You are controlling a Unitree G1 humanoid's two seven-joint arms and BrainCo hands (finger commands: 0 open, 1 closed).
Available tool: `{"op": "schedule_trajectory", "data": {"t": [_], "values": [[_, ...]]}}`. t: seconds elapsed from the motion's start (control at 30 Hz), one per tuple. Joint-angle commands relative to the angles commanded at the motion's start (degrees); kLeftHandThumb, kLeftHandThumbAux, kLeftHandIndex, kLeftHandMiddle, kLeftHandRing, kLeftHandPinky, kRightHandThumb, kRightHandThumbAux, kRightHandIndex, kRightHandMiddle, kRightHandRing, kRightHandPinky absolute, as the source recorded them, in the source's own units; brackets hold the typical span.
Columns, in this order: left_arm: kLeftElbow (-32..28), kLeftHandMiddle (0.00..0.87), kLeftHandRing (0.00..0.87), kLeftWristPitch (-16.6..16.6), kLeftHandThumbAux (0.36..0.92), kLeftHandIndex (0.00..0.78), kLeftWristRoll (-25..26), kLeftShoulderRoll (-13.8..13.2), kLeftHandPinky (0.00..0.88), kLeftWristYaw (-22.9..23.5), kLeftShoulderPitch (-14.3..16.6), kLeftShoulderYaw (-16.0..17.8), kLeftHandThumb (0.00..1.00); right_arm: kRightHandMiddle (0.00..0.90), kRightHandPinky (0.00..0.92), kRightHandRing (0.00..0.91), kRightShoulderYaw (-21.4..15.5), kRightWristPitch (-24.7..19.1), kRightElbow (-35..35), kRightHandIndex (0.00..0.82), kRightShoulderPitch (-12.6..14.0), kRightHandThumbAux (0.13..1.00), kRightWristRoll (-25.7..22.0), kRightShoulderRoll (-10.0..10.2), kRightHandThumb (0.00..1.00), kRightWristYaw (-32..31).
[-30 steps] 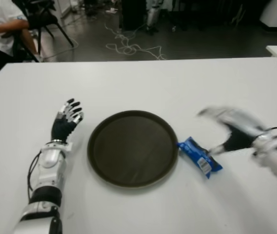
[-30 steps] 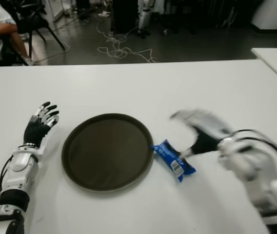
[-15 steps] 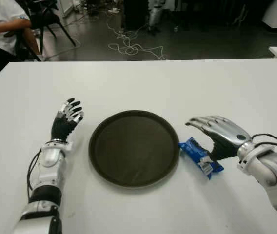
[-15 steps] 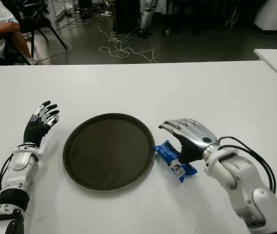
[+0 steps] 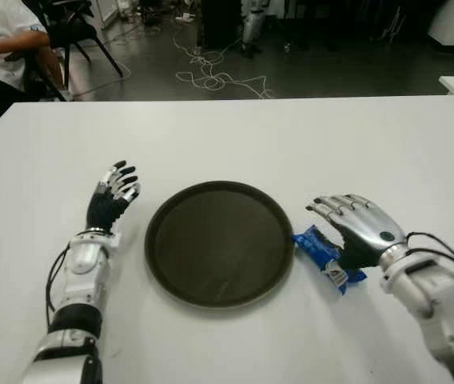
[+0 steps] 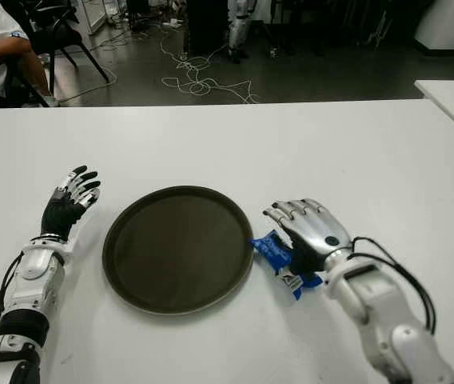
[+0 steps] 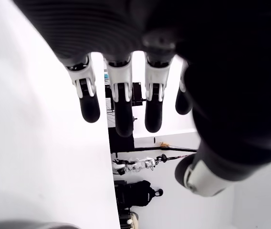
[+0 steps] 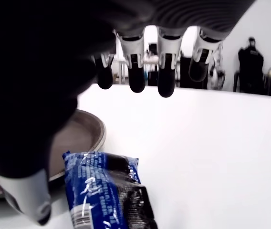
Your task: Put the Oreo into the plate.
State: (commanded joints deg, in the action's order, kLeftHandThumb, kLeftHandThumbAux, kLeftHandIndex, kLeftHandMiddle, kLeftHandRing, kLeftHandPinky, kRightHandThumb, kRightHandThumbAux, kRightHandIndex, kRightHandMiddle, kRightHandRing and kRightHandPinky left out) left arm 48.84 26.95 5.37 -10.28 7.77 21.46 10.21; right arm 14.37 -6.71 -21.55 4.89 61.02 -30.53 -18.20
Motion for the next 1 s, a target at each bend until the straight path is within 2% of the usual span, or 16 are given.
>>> {"op": "schedule_trajectory", "data": {"t": [0.1, 0.37, 0.53, 1.0], "values": [[0.31, 0.19, 0.17, -0.14, 0.751, 0.125, -0.09, -0.09, 0.141, -0.25, 0.1, 0.04, 0.099, 0.108, 0.063, 0.089, 0.59, -1.36, -1.25, 0.069, -0.73, 0.737, 1.58, 1.26, 0.0, -1.71], [1.12, 0.204, 0.183, -0.32, 0.752, 0.132, -0.31, -0.42, 0.156, -0.46, 0.54, 0.23, 0.111, 0.096, 0.064, 0.073, 1.81, -2.69, -1.21, 0.057, -1.97, 0.766, 3.66, 3.06, 0.0, -3.39], [1.56, 0.197, 0.167, -0.42, 0.75, 0.125, -0.5, -0.72, 0.122, -0.57, 0.85, 0.24, 0.117, 0.088, 0.062, 0.069, 2.34, -3.1, -0.8, 0.045, -2.49, 0.766, 4.76, 4.19, 0.0, -4.03], [4.28, 0.196, 0.179, 1.43, 0.709, 0.12, -0.33, -1.19, 0.143, -0.38, 2.05, 0.33, 0.103, 0.092, 0.064, 0.075, 3.26, -4.97, 0.36, 0.044, -3.7, 0.763, 5.22, 7.42, 0.0, -3.31]]}}
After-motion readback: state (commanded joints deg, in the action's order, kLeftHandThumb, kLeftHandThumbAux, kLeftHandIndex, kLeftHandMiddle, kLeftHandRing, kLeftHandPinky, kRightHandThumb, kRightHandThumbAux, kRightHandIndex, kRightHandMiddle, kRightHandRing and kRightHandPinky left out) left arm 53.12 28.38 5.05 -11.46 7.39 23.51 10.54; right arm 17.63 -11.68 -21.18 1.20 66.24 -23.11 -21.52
